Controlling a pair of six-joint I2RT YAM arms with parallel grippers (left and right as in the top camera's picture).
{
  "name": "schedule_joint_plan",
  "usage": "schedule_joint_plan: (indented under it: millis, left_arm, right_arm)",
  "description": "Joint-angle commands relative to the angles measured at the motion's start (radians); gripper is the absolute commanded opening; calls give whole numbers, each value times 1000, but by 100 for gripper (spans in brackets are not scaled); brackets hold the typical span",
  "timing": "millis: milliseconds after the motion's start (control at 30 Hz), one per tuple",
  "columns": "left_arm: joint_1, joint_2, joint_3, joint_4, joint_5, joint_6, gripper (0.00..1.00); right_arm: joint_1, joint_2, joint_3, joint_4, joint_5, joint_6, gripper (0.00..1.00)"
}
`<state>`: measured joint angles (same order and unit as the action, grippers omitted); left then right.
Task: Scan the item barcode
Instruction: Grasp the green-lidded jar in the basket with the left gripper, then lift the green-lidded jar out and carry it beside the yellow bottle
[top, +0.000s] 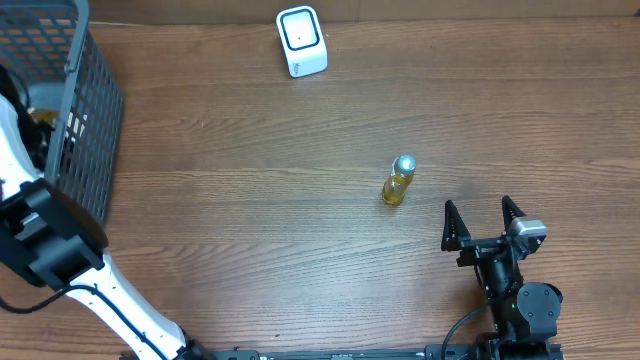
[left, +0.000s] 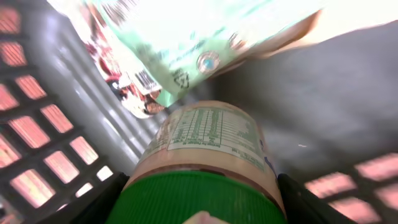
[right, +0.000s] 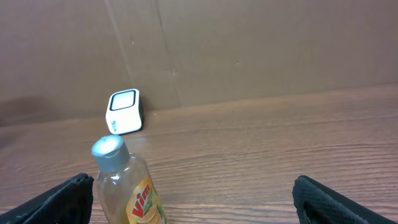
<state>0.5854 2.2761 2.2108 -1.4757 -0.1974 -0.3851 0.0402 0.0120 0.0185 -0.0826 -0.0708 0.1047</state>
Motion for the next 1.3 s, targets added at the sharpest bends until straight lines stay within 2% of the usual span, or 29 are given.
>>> schedule_joint_plan:
  millis: [0,300,733,933,1033,1267]
  left_arm:
    - [6,-42,148,-42,54,4,67]
    - [5,-147,390,-126,113,4,67]
    - [-42,-452,405,-144,326,4,67]
    - [-170,-505,404,-214,313,21,67]
    - [-258,-504,377,-214,313,52,63]
    - [-505,-503,202,-210,303,42,63]
  right_arm:
    - [5,-2,-10,4,9,3,100]
    - [5,-2,-10,4,9,3,100]
    - [5,-2,-10,4,9,3,100]
    - [5,-2,-10,4,9,3,100]
    - [5,-2,-10,4,9,3,100]
    - [5,-2,-10,4,9,3,100]
